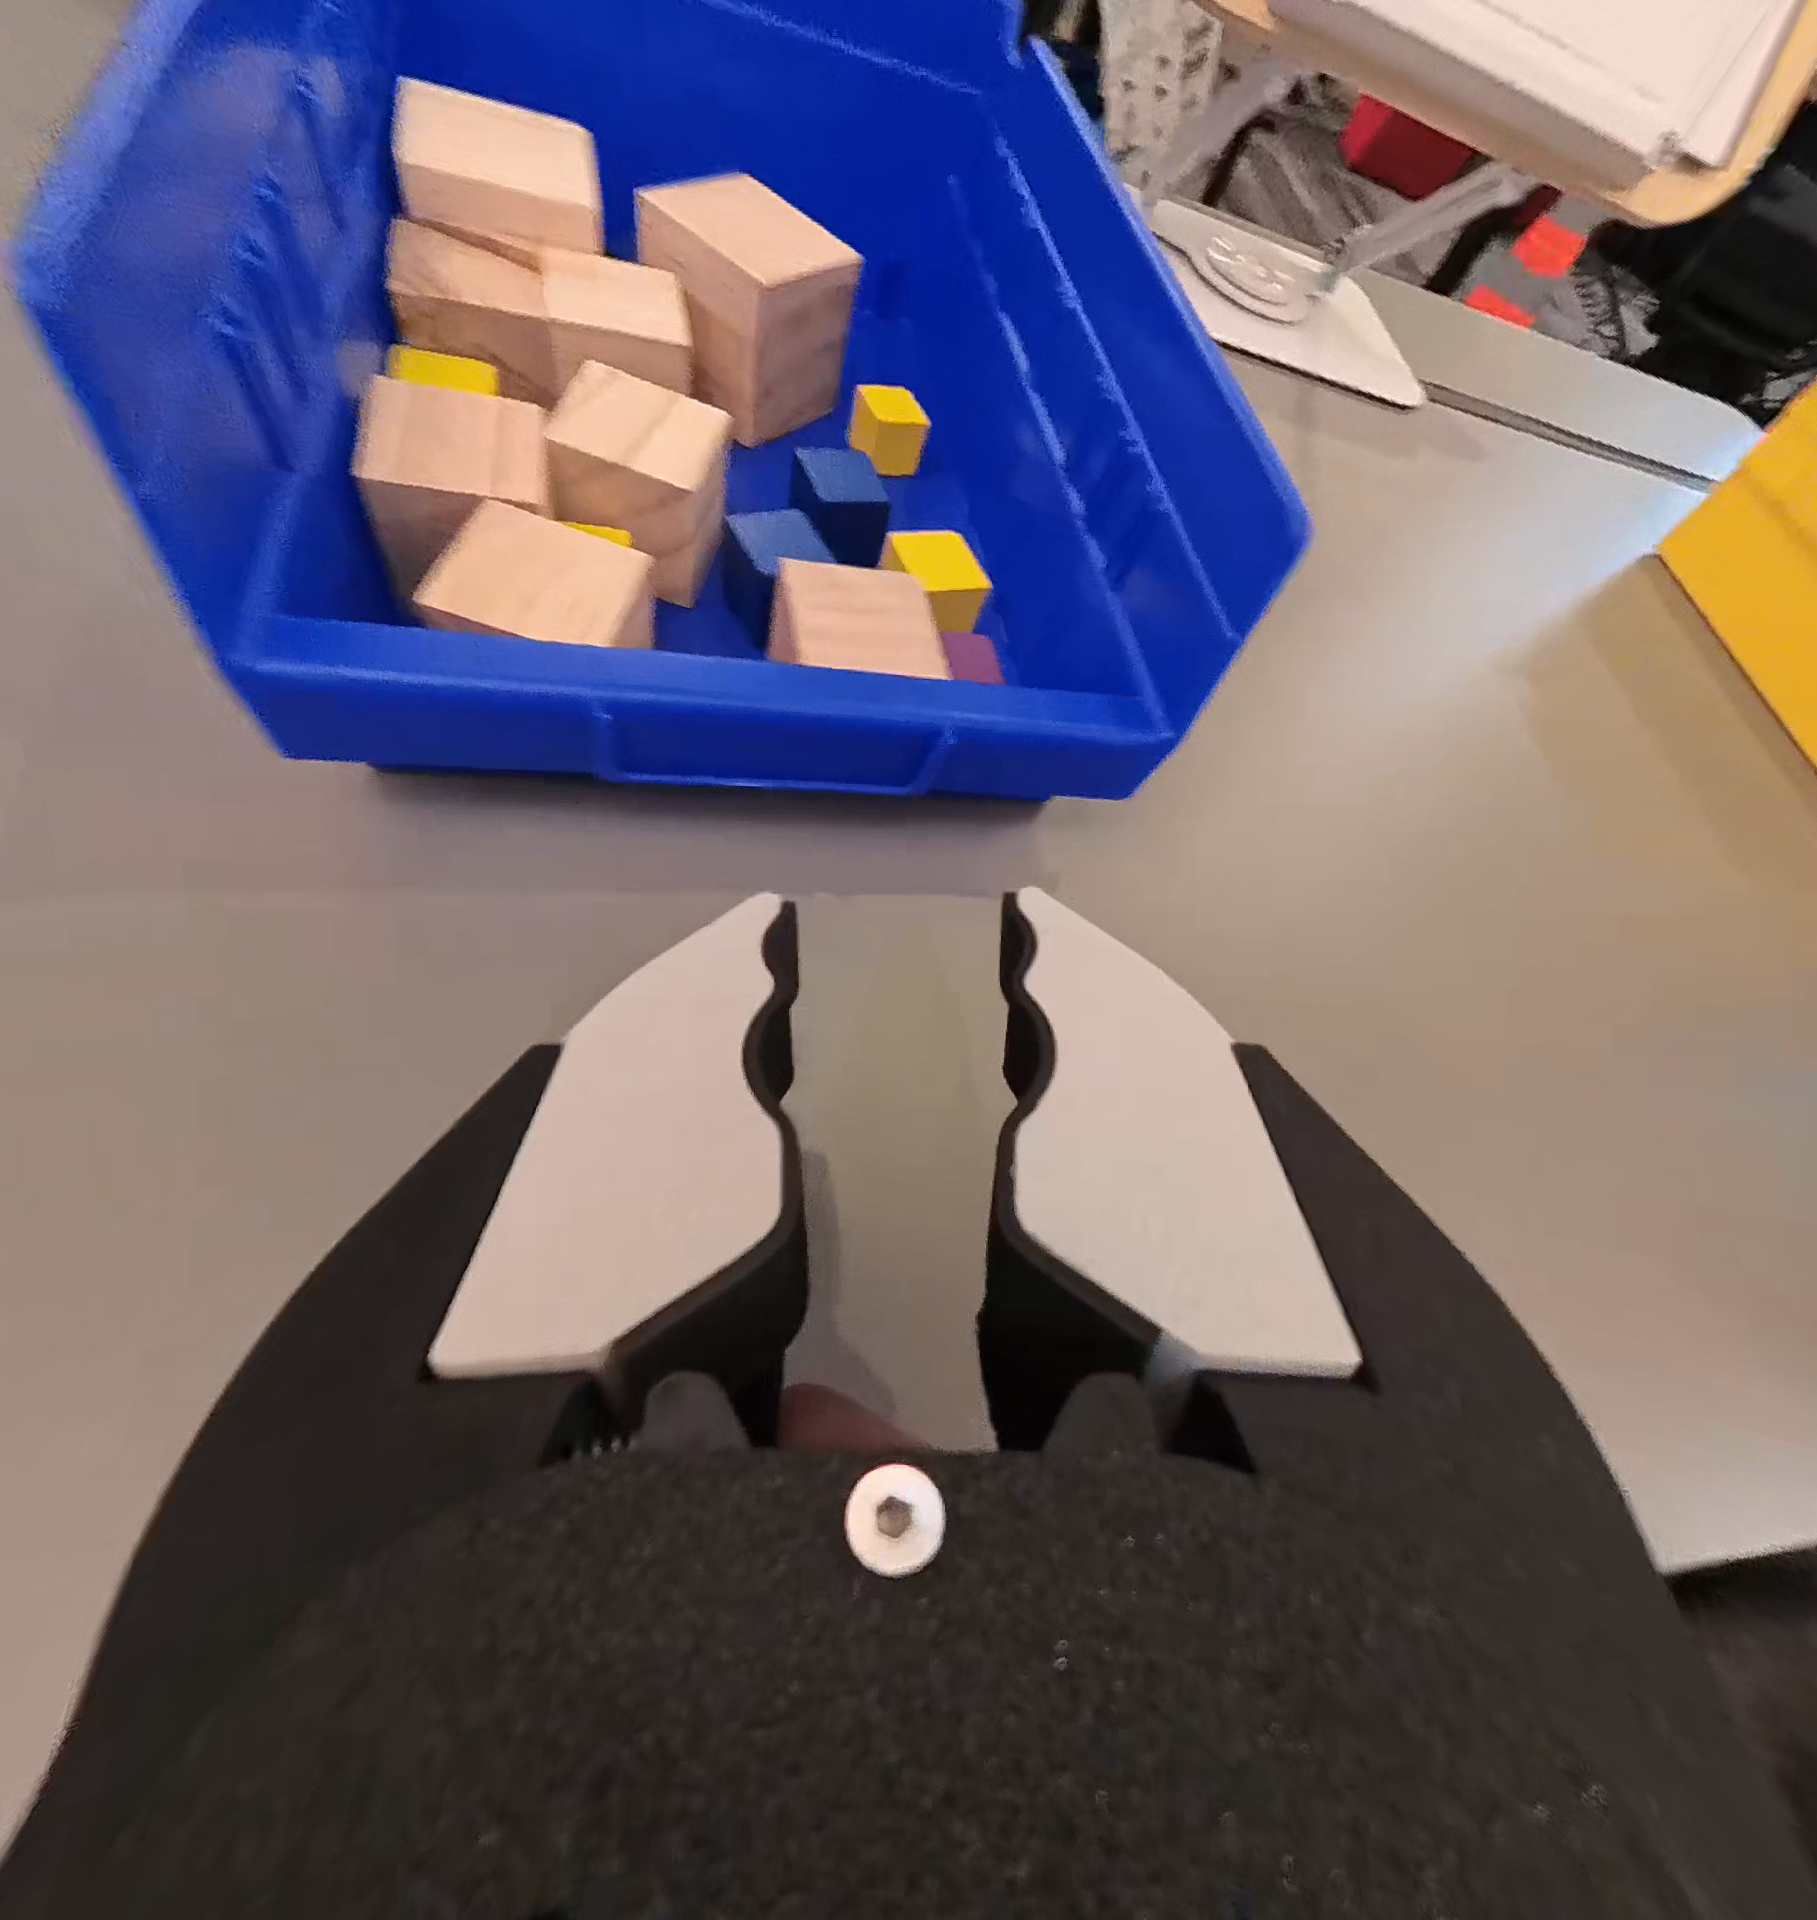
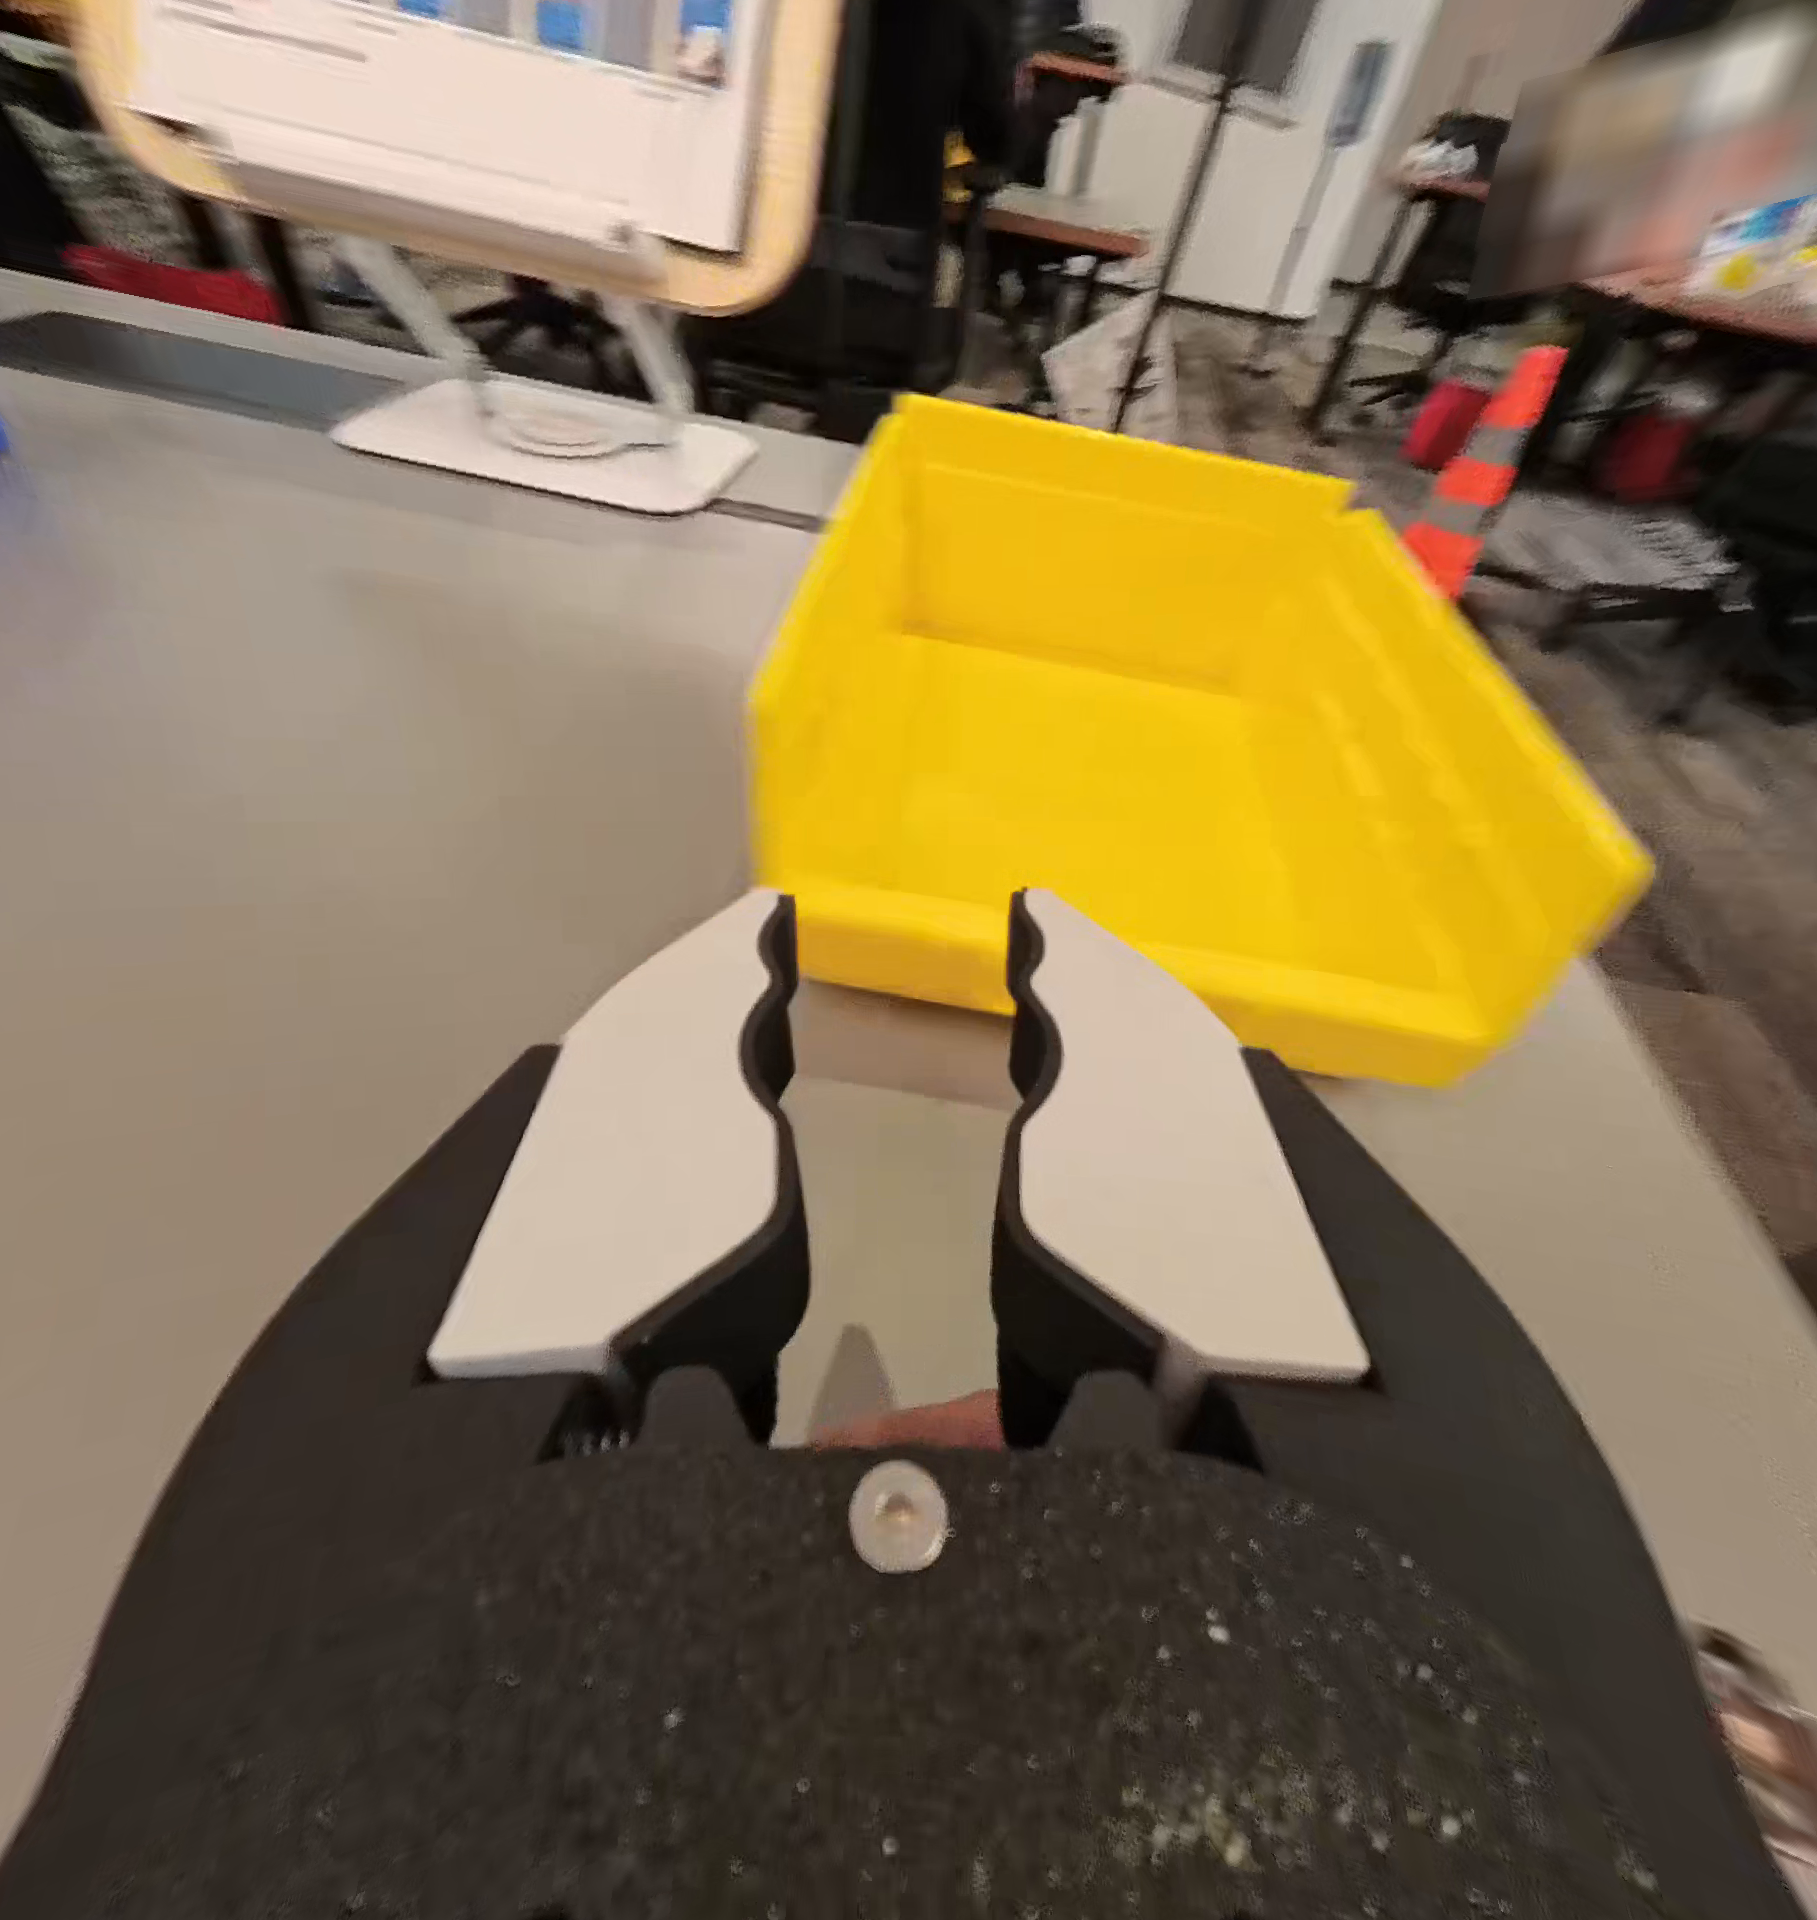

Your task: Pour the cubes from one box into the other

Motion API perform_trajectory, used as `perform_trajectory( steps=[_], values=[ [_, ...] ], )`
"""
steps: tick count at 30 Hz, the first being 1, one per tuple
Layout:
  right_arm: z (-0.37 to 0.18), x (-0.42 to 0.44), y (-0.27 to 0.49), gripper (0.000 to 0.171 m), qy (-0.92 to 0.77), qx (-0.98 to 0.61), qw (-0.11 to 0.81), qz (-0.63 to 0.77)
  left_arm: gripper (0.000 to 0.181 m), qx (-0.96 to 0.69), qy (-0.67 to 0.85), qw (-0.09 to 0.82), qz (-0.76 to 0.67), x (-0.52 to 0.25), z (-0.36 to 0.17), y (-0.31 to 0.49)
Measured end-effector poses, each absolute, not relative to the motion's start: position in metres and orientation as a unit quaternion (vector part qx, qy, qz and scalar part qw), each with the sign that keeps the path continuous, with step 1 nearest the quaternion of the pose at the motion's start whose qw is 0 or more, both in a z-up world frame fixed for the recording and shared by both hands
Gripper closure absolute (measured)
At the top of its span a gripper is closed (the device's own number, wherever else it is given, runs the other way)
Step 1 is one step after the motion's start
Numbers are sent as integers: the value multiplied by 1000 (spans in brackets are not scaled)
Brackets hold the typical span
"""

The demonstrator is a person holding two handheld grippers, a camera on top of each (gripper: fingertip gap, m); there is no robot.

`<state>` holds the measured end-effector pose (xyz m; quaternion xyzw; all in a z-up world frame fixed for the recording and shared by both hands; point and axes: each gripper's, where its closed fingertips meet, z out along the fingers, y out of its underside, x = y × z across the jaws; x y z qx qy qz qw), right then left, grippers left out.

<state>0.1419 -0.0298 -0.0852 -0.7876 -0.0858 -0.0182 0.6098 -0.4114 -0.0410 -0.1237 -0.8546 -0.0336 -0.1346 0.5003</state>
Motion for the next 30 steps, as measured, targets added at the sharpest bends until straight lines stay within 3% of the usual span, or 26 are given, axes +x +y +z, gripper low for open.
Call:
perform_trajectory(
  steps=[5, 11, 13, 17, 21, 24, 30],
  values=[
    [-100, 74, -33, 127, -155, -796, 584, 23, 132, -845, -50, 532, -23, -482, -104, -26],
    [-111, 35, -39, 127, -193, -797, 570, 50, 131, -863, -61, 501, -9, -531, -128, 21],
    [-113, 20, -42, 127, -206, -796, 566, 60, 133, -873, -37, 485, -14, -528, -138, 40],
    [-113, -10, -50, 127, -234, -788, 566, 72, 179, -864, -25, 503, -18, -520, -128, 60],
    [-112, -58, -47, 126, -243, -785, 558, 117, 178, -865, -6, 501, 24, -483, -129, 57],
    [-113, -114, -29, 116, -244, -790, 547, 131, 177, -865, -16, 500, 34, -449, -129, 56],
    [-132, -182, 60, 107, -188, -824, 525, 103, 177, -868, -5, 497, 17, -391, -129, 52]
  ],
)
